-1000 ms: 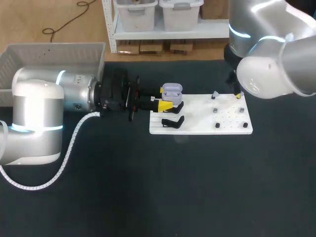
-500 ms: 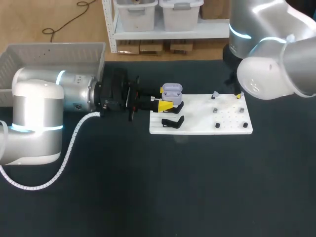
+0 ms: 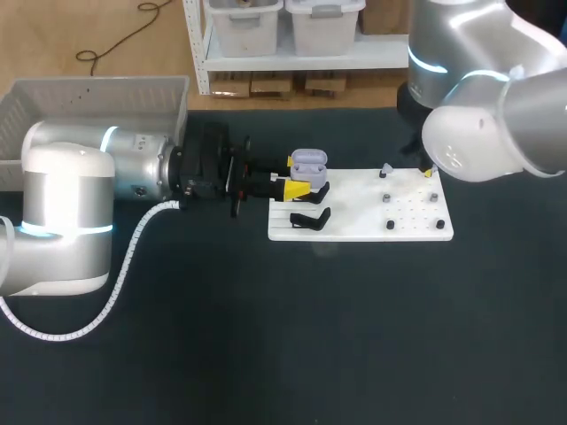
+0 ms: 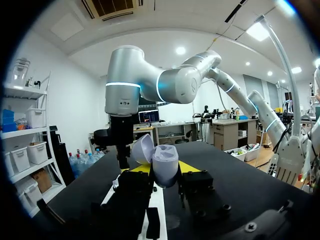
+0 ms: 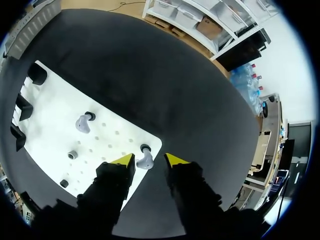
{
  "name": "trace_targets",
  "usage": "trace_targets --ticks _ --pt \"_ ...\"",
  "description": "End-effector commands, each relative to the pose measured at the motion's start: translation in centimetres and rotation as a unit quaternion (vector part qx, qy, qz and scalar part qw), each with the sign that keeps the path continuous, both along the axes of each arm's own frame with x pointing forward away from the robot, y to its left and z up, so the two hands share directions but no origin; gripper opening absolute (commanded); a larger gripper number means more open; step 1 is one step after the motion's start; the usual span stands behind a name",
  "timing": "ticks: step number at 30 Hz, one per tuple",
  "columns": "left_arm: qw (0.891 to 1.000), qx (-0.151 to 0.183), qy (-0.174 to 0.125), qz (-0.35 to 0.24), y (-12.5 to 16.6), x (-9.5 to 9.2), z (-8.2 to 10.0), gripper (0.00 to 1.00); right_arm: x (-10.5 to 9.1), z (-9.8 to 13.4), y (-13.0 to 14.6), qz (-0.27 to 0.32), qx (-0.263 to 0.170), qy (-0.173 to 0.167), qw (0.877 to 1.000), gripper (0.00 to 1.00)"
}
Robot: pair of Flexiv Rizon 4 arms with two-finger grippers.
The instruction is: Pick up each earbud case from the left stands, insert the matching earbuds, close the lid, and place the case in the box.
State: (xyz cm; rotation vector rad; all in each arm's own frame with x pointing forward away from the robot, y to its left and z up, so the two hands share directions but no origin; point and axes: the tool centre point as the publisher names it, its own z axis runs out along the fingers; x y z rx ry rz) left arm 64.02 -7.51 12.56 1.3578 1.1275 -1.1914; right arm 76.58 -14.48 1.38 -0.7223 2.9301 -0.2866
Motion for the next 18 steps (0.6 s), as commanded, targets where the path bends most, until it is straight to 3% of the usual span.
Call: trace_targets --ticks 1,11,13,15,18 --pt "1.000 0.000 -0.001 0.003 -0.02 -0.15 -0.02 0.00 -0.02 -0.09 -0.05 0.000 0.000 0.001 1.000 0.34" --pt "1.000 0.000 -0.001 0.003 -0.02 -0.15 -0.02 0.00 -0.15 -0.28 -0.05 -0.001 0.002 0.004 1.000 0.22" --pt "1.000 0.000 -0.001 0.003 -0.02 -0.15 -0.02 0.00 -0.14 -0.29 -0.05 -0.002 0.001 0.003 1.000 0.15" --pt "1.000 0.000 -0.001 0.003 -0.02 -0.15 -0.02 0.00 -0.13 -0.28 -0.06 -0.002 0.001 0.004 1.000 0.00" --pt "1.000 0.000 -0.001 0.003 -0.02 -0.15 -0.02 0.00 -0.14 -0.21 -0.04 -0.003 0.001 0.004 1.000 0.00"
